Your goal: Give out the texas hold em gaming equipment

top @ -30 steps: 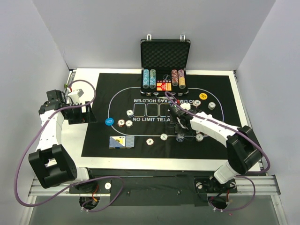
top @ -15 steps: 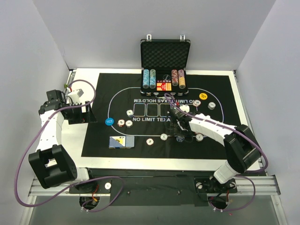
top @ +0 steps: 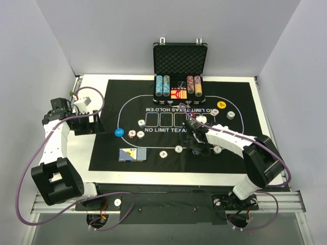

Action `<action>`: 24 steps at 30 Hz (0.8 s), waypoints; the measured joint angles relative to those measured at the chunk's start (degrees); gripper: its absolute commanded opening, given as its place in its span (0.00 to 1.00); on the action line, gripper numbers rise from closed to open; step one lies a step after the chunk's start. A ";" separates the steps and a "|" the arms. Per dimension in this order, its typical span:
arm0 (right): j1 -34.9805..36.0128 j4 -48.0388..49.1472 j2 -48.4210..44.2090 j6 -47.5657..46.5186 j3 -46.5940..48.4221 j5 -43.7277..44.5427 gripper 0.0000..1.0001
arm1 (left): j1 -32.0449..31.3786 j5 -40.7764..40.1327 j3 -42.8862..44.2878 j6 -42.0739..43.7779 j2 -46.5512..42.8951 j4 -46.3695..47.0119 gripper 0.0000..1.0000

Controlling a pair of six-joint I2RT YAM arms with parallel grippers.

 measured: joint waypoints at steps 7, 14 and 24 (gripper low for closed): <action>0.00 -0.44 -0.44 -0.02 0.00 0.02 0.47 | 0.00 0.00 -0.20 0.00 0.00 0.04 0.97; 0.00 -1.05 -1.38 -0.07 0.00 0.00 0.35 | 0.00 -0.02 -0.87 0.00 0.00 0.37 0.97; 0.00 -2.82 -2.23 -0.09 0.98 0.02 0.28 | 0.00 0.00 -1.18 0.00 0.00 0.48 0.97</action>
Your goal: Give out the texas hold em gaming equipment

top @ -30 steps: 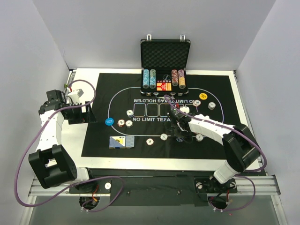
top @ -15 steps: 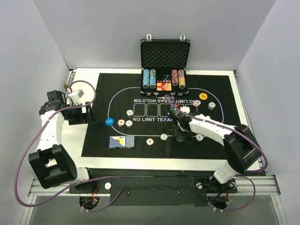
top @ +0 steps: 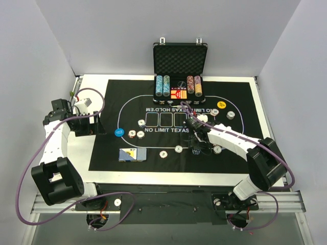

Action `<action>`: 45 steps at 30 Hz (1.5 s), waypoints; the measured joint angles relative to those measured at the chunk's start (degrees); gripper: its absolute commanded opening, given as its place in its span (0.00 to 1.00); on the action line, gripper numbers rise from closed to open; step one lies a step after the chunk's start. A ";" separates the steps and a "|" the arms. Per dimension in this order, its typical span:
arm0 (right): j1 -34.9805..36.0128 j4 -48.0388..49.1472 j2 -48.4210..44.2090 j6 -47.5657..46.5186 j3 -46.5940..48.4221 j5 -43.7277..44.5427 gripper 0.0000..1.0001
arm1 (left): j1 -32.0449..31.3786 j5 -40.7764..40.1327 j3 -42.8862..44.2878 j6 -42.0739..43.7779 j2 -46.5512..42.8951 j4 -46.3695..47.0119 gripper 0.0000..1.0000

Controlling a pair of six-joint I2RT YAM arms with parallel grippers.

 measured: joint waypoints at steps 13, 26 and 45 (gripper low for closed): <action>-12.61 -4.55 0.22 -2.64 14.01 -2.25 0.26 | 0.00 -0.04 0.00 0.00 0.02 -0.02 0.97; -32.11 -4.66 25.38 -2.69 34.45 -1.64 0.24 | 0.00 -0.46 0.02 0.07 1.09 -0.07 0.97; -34.80 -4.98 31.63 -1.92 38.60 -0.46 0.44 | 0.00 -1.55 0.94 0.24 2.60 -0.11 0.97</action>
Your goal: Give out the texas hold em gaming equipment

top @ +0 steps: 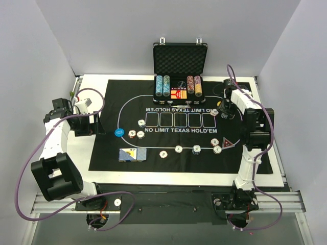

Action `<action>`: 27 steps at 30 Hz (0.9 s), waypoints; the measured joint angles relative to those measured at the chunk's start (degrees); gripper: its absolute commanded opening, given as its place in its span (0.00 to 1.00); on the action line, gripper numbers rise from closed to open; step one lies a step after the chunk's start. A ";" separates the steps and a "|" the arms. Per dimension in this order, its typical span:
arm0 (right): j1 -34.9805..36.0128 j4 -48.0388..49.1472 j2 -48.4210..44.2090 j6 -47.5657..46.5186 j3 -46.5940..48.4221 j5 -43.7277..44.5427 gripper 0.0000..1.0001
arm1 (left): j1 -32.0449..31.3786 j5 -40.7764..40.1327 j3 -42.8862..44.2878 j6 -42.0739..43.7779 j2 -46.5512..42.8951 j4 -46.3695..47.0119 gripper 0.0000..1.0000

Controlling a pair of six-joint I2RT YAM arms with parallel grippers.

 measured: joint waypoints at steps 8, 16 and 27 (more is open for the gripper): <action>-0.07 -0.02 0.98 0.04 0.04 -0.76 0.57 | 0.00 -0.24 0.00 0.04 -0.02 -0.07 0.97; 1.07 0.00 -0.87 -0.20 -1.05 -0.61 0.65 | 0.00 -0.24 0.00 0.09 -0.59 -0.22 0.97; 20.26 1.92 -28.98 0.11 -17.07 2.58 0.75 | 0.00 -0.13 0.00 0.22 -2.08 -0.39 0.97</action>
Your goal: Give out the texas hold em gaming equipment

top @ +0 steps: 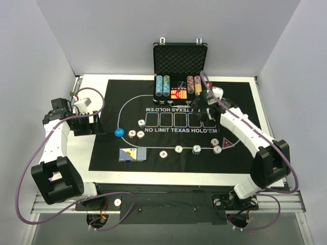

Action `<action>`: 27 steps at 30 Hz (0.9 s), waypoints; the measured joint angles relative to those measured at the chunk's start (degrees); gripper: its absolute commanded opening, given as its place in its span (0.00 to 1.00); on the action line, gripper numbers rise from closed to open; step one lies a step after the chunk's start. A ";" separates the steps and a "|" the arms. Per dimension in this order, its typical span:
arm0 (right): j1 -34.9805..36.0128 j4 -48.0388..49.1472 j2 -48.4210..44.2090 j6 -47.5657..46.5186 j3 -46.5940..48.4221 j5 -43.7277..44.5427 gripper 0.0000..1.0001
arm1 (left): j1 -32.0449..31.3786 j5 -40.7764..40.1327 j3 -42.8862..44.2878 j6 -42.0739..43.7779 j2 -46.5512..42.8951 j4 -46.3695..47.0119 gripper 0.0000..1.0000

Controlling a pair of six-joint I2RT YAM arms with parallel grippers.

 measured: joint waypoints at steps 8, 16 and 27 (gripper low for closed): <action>10.71 -1.18 -3.45 0.17 -15.63 -4.20 0.75 | 0.00 0.26 -0.02 -0.04 -0.02 0.00 0.97; 14.49 -0.02 -3.02 0.39 -19.76 -6.25 0.71 | 0.00 0.39 -0.02 -0.22 -0.11 0.00 0.97; 15.41 2.71 1.07 0.37 -20.35 -5.42 0.60 | 0.00 0.39 -0.02 -0.24 -0.42 -0.02 0.97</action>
